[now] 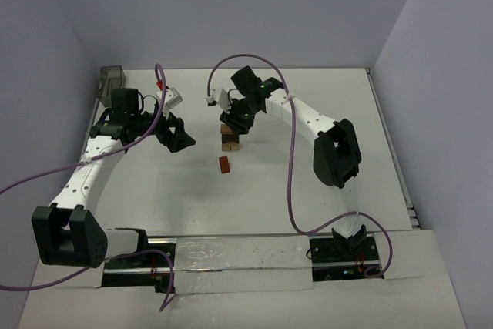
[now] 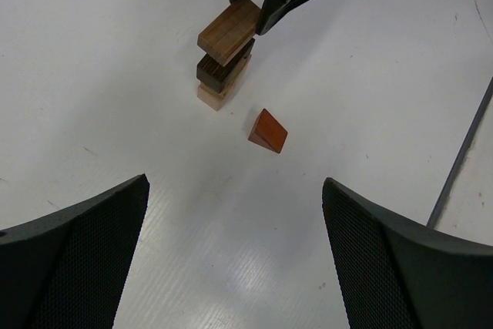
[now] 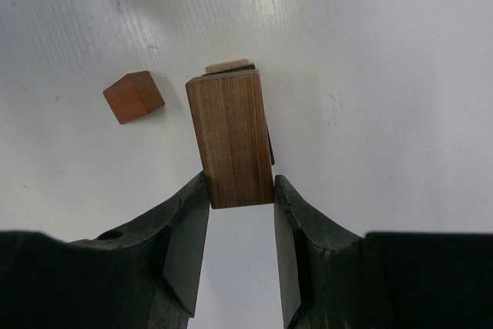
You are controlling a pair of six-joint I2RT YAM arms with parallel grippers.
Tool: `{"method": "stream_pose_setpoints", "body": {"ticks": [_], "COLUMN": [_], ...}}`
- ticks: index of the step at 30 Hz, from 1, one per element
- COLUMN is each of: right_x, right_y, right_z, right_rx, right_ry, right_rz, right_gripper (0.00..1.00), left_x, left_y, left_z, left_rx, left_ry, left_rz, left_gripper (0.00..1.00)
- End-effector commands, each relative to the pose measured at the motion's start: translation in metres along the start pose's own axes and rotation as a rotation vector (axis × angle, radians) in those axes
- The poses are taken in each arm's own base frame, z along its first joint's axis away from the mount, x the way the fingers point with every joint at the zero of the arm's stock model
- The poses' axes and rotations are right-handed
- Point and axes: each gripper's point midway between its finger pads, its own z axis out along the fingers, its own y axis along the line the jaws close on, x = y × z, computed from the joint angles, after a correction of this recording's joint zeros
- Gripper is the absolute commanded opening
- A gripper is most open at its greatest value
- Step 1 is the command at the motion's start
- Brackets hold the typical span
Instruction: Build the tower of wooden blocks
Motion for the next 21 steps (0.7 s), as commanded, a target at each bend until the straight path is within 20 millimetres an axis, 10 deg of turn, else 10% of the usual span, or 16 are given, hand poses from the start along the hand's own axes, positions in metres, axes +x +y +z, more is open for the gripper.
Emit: {"method": "stream_pose_setpoints", "body": {"ticks": [1,21], "right_x": [-0.015,-0.004], "right_y": [-0.006,-0.006], "right_z": [0.002,0.015], "right_rx": [0.022,-0.003], "right_ry": [-0.015,0.024], "right_rz": [-0.011,-0.055], "right_gripper": [0.03,0.16], "left_x": [-0.025,-0.027], "left_y": [0.003,0.004], "left_z": [-0.003,-0.001], "left_rx": [-0.006,-0.002], "left_ry": [-0.049,-0.05], "left_rz": [0.036,0.035], "left_gripper": [0.99,0.99]}}
